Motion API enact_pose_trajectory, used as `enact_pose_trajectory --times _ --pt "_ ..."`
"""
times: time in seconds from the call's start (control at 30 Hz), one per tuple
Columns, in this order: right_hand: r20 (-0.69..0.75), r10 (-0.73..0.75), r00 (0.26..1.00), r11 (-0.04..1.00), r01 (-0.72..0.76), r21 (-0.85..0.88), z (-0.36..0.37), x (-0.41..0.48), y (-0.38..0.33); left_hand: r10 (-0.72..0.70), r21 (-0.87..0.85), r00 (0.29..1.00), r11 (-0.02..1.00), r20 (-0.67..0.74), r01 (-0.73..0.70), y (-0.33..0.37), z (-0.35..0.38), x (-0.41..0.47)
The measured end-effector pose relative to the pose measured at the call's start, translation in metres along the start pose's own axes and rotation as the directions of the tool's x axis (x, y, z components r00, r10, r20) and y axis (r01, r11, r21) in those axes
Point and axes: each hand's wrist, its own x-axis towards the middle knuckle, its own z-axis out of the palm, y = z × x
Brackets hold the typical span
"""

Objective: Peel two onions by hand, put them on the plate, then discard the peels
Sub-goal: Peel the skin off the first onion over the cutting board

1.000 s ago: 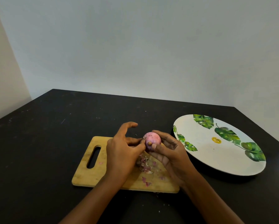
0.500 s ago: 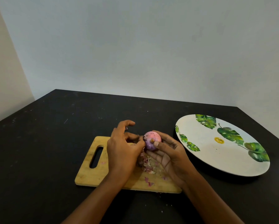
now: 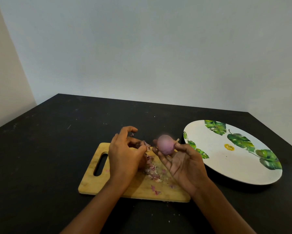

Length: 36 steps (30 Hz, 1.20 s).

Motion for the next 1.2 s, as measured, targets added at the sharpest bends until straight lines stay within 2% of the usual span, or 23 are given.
enact_pose_trajectory --times 0.13,0.2,0.4,0.5,0.8,1.2 --pt "-0.028 -0.003 1.000 1.000 0.002 -0.028 0.000 -0.001 0.000 0.085 0.142 0.995 0.986 0.043 -0.090 -0.004 0.004 -0.002" --pt "-0.027 -0.003 1.000 0.999 0.002 -0.047 0.000 -0.002 0.000 0.117 0.154 0.992 0.980 0.040 -0.122 -0.002 0.004 -0.002" --pt "-0.013 -0.028 1.000 0.990 0.026 -0.141 -0.002 0.000 0.000 0.177 -0.071 0.983 0.982 0.046 -0.173 0.006 0.002 -0.004" --pt "-0.024 -0.038 0.999 0.982 0.033 -0.184 0.000 -0.002 0.000 0.129 -0.189 0.985 0.976 0.118 -0.105 0.011 0.002 -0.006" --pt "0.004 -0.147 0.989 0.936 0.141 -0.322 -0.001 -0.002 -0.002 -0.004 -0.209 0.979 0.977 0.205 0.048 0.012 -0.001 -0.003" --pt "0.028 -0.173 0.984 0.891 0.169 -0.422 0.003 -0.006 0.000 -0.013 -0.180 0.981 0.982 0.193 0.049 0.012 0.000 -0.005"
